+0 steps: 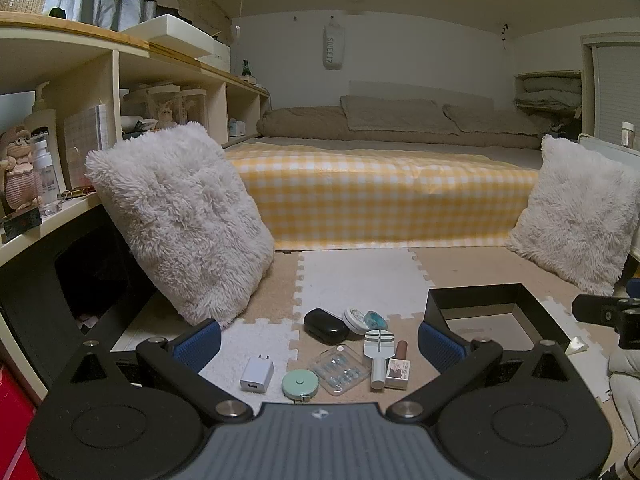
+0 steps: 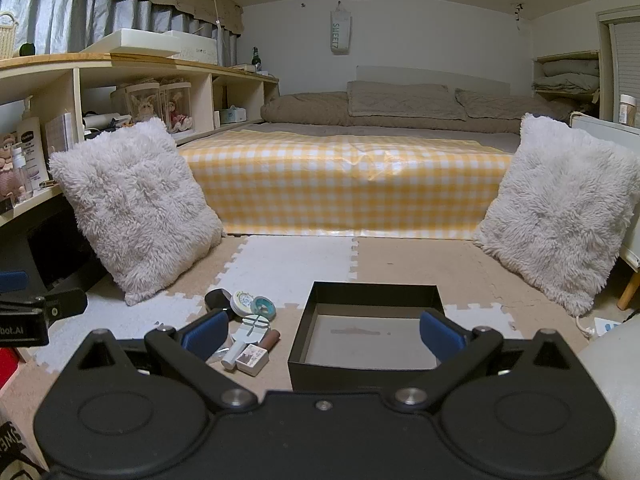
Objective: Organize rigid objects
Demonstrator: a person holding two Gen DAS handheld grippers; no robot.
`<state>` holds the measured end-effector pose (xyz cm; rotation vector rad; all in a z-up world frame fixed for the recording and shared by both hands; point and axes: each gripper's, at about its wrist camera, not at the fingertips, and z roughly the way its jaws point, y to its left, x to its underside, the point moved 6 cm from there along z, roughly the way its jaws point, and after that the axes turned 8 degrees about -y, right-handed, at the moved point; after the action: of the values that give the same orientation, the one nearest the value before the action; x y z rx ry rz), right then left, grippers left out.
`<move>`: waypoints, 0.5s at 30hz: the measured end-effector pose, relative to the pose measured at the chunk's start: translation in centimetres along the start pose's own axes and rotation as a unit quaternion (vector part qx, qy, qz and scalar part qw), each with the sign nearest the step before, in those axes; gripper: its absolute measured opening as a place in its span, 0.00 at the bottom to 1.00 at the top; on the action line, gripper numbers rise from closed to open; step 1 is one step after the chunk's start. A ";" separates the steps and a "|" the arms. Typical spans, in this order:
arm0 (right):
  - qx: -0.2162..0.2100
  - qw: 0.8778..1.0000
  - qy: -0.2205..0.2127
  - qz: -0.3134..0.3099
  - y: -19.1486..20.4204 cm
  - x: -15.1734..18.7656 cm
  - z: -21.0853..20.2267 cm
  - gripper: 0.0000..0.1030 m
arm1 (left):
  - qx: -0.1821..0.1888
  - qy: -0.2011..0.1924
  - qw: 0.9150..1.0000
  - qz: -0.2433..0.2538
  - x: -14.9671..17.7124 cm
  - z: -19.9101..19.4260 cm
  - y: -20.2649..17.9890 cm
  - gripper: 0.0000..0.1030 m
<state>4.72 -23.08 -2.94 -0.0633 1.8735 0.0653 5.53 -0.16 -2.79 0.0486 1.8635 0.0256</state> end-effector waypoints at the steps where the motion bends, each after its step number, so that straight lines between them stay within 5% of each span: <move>1: 0.000 1.000 0.000 0.000 0.0 0.0 0.0 1.00 | 0.000 0.000 1.000 0.000 0.0 0.0 0.0 1.00; 15: 0.000 1.000 0.000 -0.001 0.0 0.0 0.0 1.00 | 0.000 0.001 1.000 0.001 0.1 0.1 -0.1 1.00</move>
<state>4.72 -23.07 -2.94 -0.0645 1.8734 0.0645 5.65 -0.21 -2.89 0.0509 1.8652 0.0261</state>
